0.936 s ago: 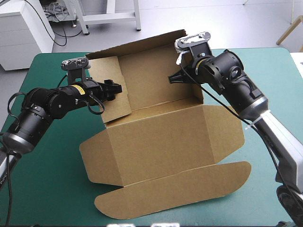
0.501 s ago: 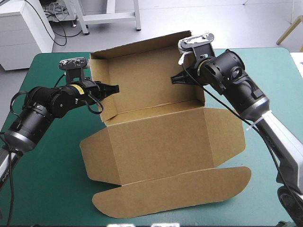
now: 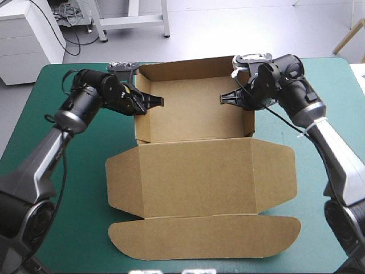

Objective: Fold the box

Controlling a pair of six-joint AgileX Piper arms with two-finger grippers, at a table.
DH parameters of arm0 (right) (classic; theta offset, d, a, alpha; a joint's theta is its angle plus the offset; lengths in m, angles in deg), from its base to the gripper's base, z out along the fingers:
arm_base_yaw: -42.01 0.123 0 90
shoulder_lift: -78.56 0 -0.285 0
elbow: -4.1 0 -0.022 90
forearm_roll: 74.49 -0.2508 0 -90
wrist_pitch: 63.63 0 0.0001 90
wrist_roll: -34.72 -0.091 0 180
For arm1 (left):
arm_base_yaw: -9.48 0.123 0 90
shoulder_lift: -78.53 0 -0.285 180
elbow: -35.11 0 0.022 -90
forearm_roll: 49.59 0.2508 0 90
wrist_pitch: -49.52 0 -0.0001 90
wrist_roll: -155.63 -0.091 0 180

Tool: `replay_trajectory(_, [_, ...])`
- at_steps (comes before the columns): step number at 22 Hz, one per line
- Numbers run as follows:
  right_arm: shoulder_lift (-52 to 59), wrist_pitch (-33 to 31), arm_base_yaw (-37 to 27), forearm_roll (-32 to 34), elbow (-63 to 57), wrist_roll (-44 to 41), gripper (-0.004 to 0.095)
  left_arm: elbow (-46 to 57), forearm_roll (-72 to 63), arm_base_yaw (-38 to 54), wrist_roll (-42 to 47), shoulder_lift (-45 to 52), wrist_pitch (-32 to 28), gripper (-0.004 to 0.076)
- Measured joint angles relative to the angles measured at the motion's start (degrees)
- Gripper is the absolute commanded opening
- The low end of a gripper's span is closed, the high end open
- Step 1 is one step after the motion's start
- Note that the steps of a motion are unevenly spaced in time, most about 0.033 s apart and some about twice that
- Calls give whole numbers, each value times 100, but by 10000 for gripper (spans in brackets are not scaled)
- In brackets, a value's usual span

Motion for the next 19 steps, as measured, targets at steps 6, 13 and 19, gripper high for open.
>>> replay_trajectory(6, [-883,-84,-103,-204,-50,194,-6,-420,35,-19,-39,-1088,501,-10])
replay_trajectory(13, [-1572,-46,-115,-287,-50,248,30,-461,79,-19,-39,-1579,563,-10])
replay_trajectory(19, [-1595,-26,-115,-327,-50,349,529,-474,83,-19,-86,-1610,560,128])
